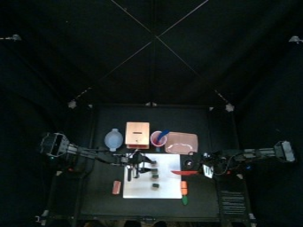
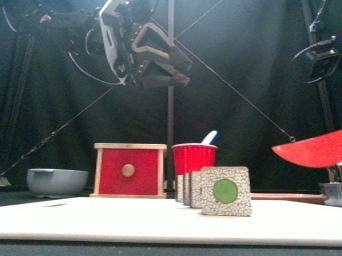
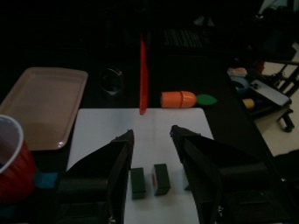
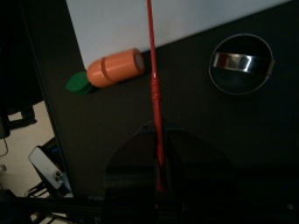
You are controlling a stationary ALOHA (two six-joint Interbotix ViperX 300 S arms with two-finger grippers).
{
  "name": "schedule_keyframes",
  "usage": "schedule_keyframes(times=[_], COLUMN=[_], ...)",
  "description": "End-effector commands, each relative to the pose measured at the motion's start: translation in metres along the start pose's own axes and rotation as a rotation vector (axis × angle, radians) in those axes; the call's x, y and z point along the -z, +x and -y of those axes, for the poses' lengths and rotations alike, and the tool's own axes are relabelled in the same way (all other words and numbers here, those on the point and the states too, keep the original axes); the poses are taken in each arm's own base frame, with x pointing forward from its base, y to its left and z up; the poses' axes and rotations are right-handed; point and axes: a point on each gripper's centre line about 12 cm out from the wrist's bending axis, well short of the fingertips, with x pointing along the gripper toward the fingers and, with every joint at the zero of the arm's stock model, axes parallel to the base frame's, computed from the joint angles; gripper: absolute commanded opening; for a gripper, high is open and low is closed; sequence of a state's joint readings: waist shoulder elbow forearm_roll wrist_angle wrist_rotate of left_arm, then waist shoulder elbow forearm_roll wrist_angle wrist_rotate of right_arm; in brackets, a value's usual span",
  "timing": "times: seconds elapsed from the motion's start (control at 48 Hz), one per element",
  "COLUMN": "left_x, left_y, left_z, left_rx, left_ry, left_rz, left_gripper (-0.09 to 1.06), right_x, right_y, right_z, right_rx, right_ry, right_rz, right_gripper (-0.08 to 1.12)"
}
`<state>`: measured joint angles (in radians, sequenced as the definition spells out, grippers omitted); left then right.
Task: Place sushi on board then cut the sushi with the knife then place the pieces on the plate
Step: Place the 4 sushi pieces on the plate
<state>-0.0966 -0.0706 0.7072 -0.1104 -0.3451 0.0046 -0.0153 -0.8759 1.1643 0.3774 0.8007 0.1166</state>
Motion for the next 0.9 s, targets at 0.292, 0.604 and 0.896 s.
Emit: schedule_keyframes(times=[0.292,0.604,0.896], left_x=[-0.010,-0.008,0.013], left_y=[0.000,-0.015,-0.040], left_z=[-0.031,-0.049,-0.057], left_rx=[-0.069,-0.104,-0.131], left_ry=[0.008,0.036,0.025], left_rz=[0.066,0.078,0.053], left_gripper=[0.78,0.78,0.78], right_x=[0.007,-0.016,-0.102], right_y=[0.006,-0.015,-0.016], right_z=[0.008,0.013,0.011], right_rx=[0.008,0.077,0.173], right_ry=[0.087,0.081,-0.134], right_rz=[-0.058,-0.020,0.430], right_gripper=[0.58,0.91,0.91])
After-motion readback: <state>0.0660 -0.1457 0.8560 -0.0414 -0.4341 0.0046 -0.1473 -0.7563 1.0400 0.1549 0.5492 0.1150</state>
